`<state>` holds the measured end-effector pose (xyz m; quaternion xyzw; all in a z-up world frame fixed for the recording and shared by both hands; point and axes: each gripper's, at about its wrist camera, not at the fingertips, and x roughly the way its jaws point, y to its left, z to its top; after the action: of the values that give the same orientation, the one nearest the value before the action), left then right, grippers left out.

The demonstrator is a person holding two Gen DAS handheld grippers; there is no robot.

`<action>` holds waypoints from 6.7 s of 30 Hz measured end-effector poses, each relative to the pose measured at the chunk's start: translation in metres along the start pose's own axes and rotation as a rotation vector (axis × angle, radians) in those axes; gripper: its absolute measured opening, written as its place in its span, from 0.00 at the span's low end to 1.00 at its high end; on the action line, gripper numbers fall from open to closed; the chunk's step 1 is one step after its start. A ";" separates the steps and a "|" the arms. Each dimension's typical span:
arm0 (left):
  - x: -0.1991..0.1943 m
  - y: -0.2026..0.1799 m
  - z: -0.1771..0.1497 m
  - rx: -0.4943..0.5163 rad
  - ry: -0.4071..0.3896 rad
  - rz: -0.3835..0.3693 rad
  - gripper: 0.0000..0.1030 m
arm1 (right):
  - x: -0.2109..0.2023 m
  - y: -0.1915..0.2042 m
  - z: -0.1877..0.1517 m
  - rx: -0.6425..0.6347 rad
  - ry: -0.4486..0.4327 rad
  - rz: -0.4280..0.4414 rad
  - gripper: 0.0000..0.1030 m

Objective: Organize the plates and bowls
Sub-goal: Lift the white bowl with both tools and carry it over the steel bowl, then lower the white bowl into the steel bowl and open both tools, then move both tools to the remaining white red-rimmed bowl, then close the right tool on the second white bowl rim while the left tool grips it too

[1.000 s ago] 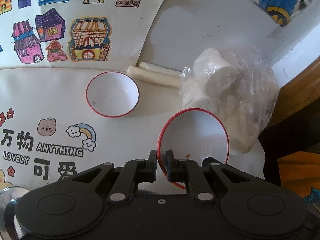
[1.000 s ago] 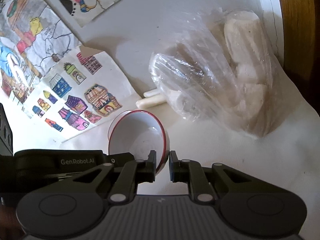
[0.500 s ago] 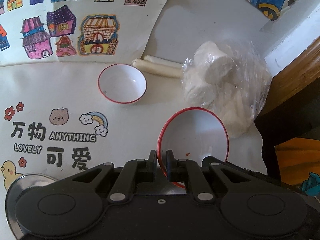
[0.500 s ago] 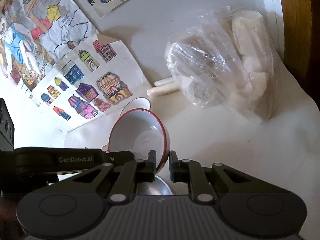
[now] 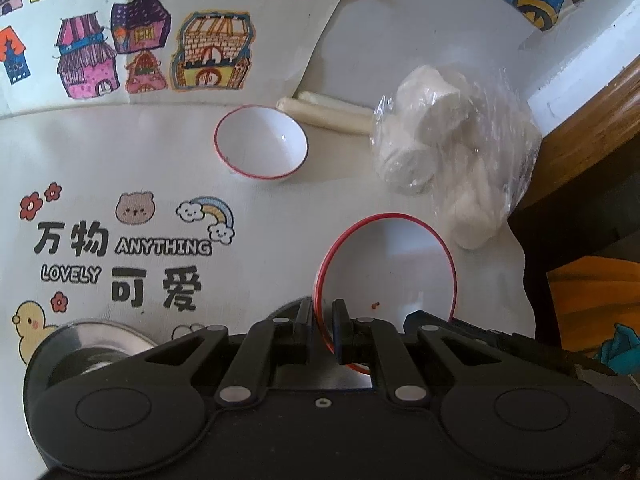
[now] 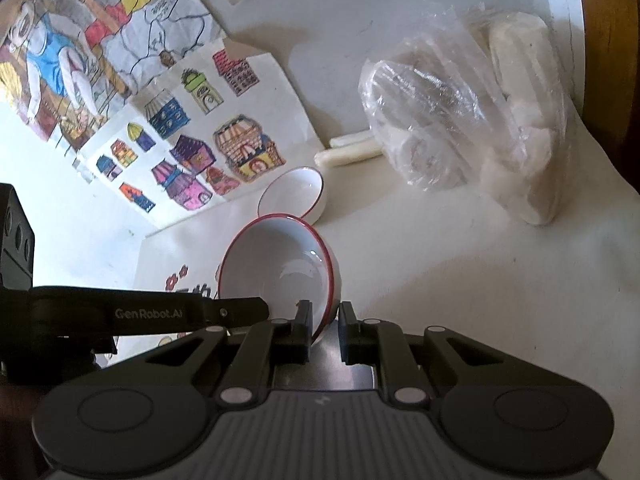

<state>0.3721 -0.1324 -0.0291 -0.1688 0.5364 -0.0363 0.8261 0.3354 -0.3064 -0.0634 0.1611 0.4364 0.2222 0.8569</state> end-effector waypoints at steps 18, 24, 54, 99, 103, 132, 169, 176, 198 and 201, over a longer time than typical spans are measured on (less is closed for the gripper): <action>0.005 0.008 -0.010 -0.001 0.070 -0.002 0.09 | 0.005 0.001 -0.013 -0.008 0.090 0.001 0.15; 0.008 0.012 -0.014 -0.013 0.102 0.010 0.09 | 0.011 0.002 -0.015 -0.016 0.132 0.004 0.16; 0.030 0.025 -0.019 -0.041 0.215 0.046 0.09 | 0.031 0.001 -0.014 -0.015 0.259 -0.007 0.15; 0.039 0.029 -0.019 -0.079 0.229 0.065 0.13 | 0.041 -0.002 -0.016 0.005 0.290 -0.020 0.22; 0.035 0.029 -0.019 -0.082 0.222 0.056 0.15 | 0.037 -0.003 -0.015 0.004 0.277 -0.018 0.23; 0.019 0.057 0.020 -0.252 0.008 0.118 0.99 | 0.018 -0.032 0.018 0.045 0.109 -0.131 1.00; 0.091 0.087 0.108 0.083 -0.049 0.269 0.99 | 0.126 -0.002 0.096 -0.059 0.092 -0.094 1.00; 0.097 0.086 0.116 0.137 -0.034 0.295 0.99 | 0.136 -0.004 0.103 -0.014 0.101 -0.097 0.98; 0.102 0.072 0.123 0.185 -0.028 0.246 0.65 | 0.164 0.005 0.118 0.018 0.128 -0.055 0.61; 0.102 0.075 0.119 0.160 -0.032 0.181 0.45 | 0.167 0.006 0.118 0.019 0.135 -0.043 0.53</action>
<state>0.5135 -0.0579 -0.0983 -0.0540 0.5315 -0.0017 0.8453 0.5177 -0.2239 -0.1067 0.1445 0.4985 0.2099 0.8286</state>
